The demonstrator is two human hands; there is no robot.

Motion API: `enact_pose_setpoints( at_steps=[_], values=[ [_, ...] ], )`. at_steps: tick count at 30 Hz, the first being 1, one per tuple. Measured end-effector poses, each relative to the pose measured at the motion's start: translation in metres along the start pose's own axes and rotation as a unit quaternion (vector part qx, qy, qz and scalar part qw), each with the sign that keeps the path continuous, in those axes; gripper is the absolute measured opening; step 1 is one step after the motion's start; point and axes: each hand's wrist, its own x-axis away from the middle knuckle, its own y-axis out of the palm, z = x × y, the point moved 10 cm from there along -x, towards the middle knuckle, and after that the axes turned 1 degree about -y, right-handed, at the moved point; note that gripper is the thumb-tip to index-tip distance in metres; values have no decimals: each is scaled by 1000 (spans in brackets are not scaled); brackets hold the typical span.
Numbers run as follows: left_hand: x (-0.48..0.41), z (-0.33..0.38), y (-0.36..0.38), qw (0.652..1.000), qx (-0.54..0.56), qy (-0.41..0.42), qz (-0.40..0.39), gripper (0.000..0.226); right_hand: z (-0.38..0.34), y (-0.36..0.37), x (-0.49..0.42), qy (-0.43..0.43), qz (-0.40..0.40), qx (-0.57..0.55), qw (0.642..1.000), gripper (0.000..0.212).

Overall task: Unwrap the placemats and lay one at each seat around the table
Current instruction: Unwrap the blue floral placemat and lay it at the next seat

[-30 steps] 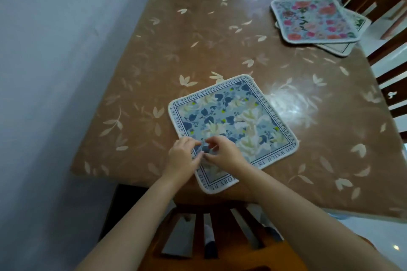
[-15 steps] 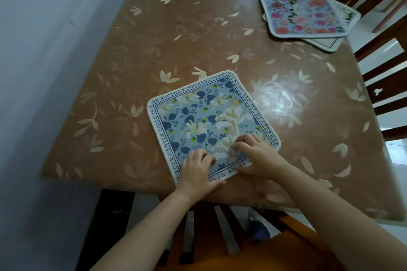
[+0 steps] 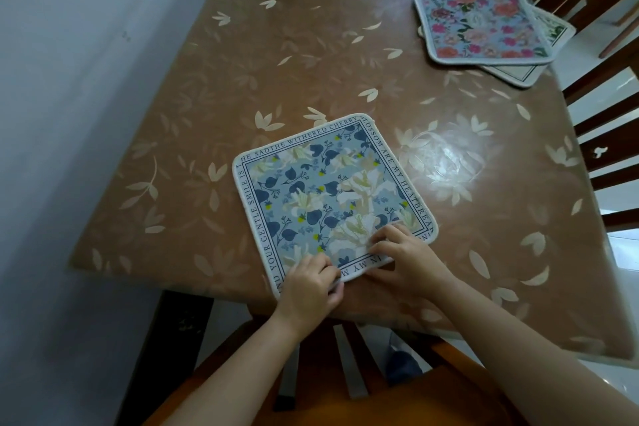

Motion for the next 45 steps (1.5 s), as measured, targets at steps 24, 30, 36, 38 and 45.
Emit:
enact_pose_setpoints(
  at_steps=[24, 30, 36, 38, 45],
  values=[
    [11, -71, -50, 999, 53, -7, 6, 17, -10, -4, -10, 115, 87, -32, 989, 7],
    [10, -68, -49, 999, 46, 11, -6, 16, -4, -6, 4, 180, 112, -25, 977, 4],
    [2, -66, -52, 998, 6, 51, -32, 18, -19, 5, 15, 176, 113, -19, 978, 6],
    [1, -71, -53, 999, -1, 44, -32, 19, -25, 9, 14, 170, 116, -23, 978, 7],
    [-2, -97, -57, 1000, 0, -18, -15, 21, -38, 22, 0, 136, 106, -5, 985, 7]
  ],
)
